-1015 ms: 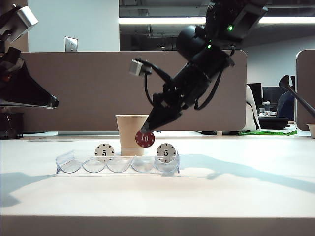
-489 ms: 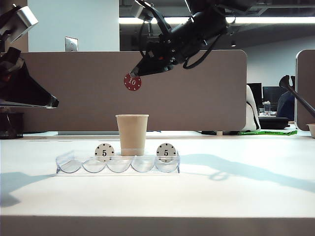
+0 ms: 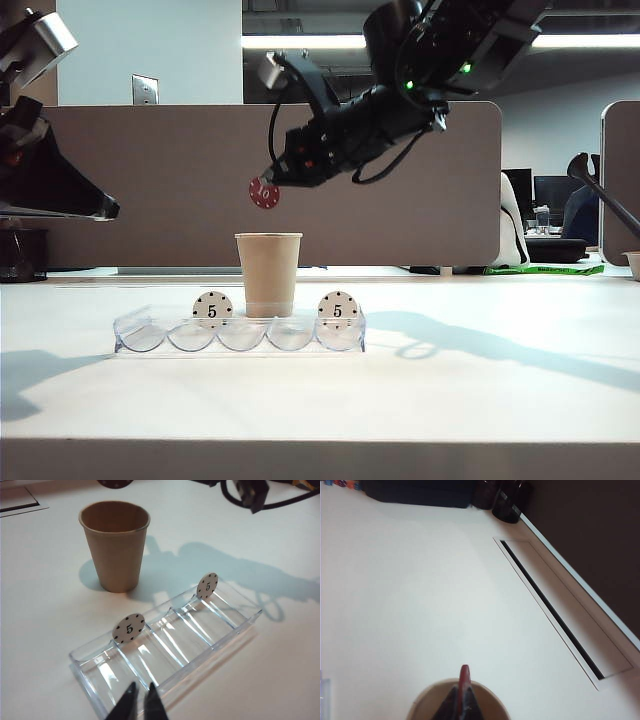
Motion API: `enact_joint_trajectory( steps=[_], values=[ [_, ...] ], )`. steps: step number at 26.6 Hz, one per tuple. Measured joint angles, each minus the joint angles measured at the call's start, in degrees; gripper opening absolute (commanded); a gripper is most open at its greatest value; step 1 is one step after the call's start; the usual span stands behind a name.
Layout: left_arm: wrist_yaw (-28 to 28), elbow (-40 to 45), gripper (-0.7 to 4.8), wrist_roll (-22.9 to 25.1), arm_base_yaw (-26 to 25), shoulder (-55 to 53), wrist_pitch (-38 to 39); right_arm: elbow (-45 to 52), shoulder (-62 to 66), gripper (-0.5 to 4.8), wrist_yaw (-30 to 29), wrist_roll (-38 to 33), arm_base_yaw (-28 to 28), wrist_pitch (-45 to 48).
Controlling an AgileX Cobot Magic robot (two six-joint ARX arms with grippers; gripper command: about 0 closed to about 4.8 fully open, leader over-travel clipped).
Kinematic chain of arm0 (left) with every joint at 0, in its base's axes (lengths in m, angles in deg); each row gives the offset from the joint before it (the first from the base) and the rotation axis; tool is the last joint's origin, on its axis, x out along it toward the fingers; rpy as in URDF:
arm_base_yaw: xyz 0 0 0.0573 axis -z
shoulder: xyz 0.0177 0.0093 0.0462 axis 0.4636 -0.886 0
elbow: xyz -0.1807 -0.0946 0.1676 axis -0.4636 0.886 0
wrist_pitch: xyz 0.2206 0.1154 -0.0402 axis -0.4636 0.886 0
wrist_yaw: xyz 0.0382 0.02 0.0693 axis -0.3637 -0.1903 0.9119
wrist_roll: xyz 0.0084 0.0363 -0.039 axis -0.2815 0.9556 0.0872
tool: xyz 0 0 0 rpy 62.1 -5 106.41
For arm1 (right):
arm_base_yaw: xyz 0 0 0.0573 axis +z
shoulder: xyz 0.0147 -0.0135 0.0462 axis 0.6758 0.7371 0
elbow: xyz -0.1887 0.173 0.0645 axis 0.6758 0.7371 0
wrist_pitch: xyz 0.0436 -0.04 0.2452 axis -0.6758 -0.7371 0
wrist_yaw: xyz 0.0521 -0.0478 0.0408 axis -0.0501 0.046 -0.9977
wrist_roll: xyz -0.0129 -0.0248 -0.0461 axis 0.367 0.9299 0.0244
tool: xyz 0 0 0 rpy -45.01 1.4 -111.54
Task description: Pick up the chip with the greater value and put it into the paper cup.
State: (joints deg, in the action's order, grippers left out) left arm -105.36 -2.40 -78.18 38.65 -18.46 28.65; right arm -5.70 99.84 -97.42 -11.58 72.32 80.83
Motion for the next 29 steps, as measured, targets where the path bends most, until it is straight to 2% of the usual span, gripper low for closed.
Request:
enact_joint_trajectory(
  steps=[9,12,18,29],
  values=[
    [0.00,0.00,0.27,0.00,0.00,0.00,0.00,0.04,1.27,0.00,1.86,-0.02,-0.04,1.77],
    [0.00,0.00,0.27,0.00,0.00,0.00,0.00,0.04,1.27,0.24,1.88,0.00,-0.04,1.77],
    [0.00,0.00,0.27,0.00,0.00,0.00,0.00,0.04,1.27,0.24,1.88,-0.02,-0.04,1.77],
    [0.02,0.00,0.26,0.00,0.00,0.00,-0.02,-0.02,1.05,-0.05,2.86,-0.66,-0.04,3.78]
  ],
)
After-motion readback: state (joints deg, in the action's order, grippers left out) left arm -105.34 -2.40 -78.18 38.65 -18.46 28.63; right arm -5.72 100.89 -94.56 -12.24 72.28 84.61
